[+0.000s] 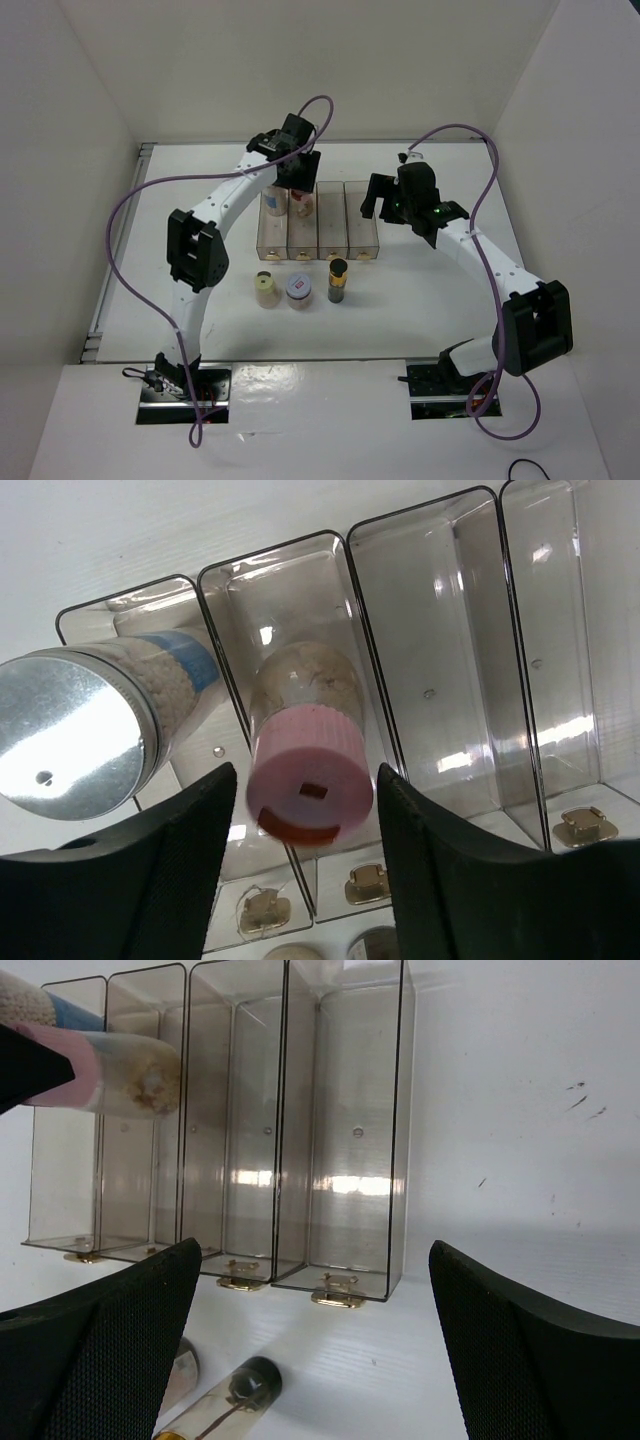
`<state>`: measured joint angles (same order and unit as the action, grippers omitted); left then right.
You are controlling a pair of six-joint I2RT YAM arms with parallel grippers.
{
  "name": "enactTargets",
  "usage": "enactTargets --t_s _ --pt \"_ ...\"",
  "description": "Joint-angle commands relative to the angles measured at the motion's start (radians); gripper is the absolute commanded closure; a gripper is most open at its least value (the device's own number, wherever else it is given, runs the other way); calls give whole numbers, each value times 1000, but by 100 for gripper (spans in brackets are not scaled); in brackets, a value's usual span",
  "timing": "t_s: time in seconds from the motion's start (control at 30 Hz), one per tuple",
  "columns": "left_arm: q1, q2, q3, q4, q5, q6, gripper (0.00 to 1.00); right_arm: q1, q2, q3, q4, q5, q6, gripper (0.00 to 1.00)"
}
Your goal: Organize the condiment bottles
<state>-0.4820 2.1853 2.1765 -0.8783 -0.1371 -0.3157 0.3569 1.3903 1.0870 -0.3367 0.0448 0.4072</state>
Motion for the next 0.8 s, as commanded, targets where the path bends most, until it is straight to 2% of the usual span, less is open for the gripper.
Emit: enactTargets --t_s 0.0,0.23,0.33,0.57,0.7,0.77 --pt "-18 30 40 18 -13 12 33 -7 1 -2 30 -13 5 1" --pt "-47 30 96 -34 -53 21 11 -7 -8 -2 30 -13 5 1" --pt "-56 -1 152 -71 -73 21 7 -7 -45 -13 30 -13 5 1" --pt "-108 -148 152 -123 -123 9 4 -7 -74 -13 30 -13 15 1" --pt "-121 -304 4 -123 -186 -37 4 -7 -96 -33 48 -23 24 1" --pt "-121 -372 -128 -123 -197 -72 4 -7 -96 -33 71 -67 -4 1"
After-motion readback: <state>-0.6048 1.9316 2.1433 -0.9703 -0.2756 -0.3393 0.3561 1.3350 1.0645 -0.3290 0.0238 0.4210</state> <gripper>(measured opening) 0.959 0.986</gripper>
